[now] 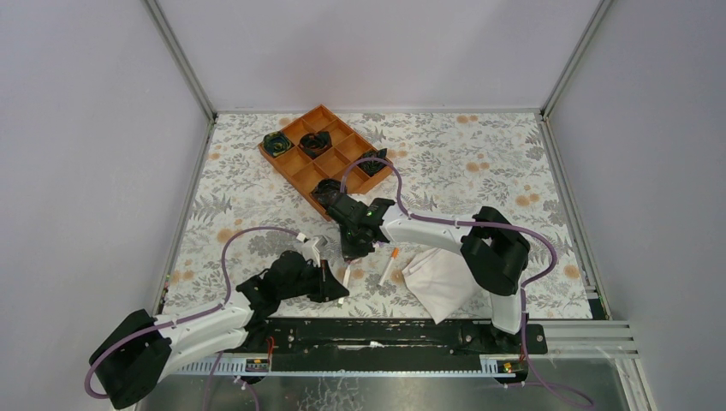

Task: Insert the pens into the pen caps
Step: Insert the pen cap onto the pen.

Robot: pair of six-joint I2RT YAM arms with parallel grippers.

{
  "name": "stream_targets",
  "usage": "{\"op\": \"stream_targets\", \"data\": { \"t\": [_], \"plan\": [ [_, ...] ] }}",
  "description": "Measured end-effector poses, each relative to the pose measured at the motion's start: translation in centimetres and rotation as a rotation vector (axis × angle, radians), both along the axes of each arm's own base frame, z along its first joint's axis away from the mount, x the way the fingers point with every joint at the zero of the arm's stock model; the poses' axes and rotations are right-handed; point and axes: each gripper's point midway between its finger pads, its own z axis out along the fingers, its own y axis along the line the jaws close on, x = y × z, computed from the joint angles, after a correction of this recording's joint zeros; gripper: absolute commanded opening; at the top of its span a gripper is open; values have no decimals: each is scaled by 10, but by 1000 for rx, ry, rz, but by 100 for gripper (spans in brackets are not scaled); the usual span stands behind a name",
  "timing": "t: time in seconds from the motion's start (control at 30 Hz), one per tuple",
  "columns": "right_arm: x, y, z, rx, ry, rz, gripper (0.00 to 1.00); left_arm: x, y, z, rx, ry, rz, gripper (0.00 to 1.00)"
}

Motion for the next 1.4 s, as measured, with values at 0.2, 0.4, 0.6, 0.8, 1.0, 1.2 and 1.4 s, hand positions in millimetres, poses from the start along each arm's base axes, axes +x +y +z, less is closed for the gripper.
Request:
{"op": "stream_targets", "data": {
  "t": [0.2, 0.4, 0.6, 0.8, 1.0, 1.2, 1.4],
  "plan": [
    [2, -2, 0, -8, -12, -6, 0, 0, 0, 0, 1, 1, 0, 0],
    [2, -2, 0, -9, -12, -6, 0, 0, 0, 0, -1, -1, 2, 0],
    [2, -1, 2, -3, -15, -6, 0, 1, 0, 0, 2, -2, 8, 0],
    [2, -1, 3, 0, -15, -5, 0, 2, 1, -2, 9, 0, 14, 0],
    [2, 0, 3, 2, -13, -3, 0, 3, 4, -4, 22, -1, 29, 0],
    [-1, 1, 3, 9, -3, 10, 0, 5, 5, -2, 20, -10, 37, 0],
    [-1, 3, 4, 16, -2, 13, 0, 6, 5, -2, 22, -12, 41, 0]
  ]
}}
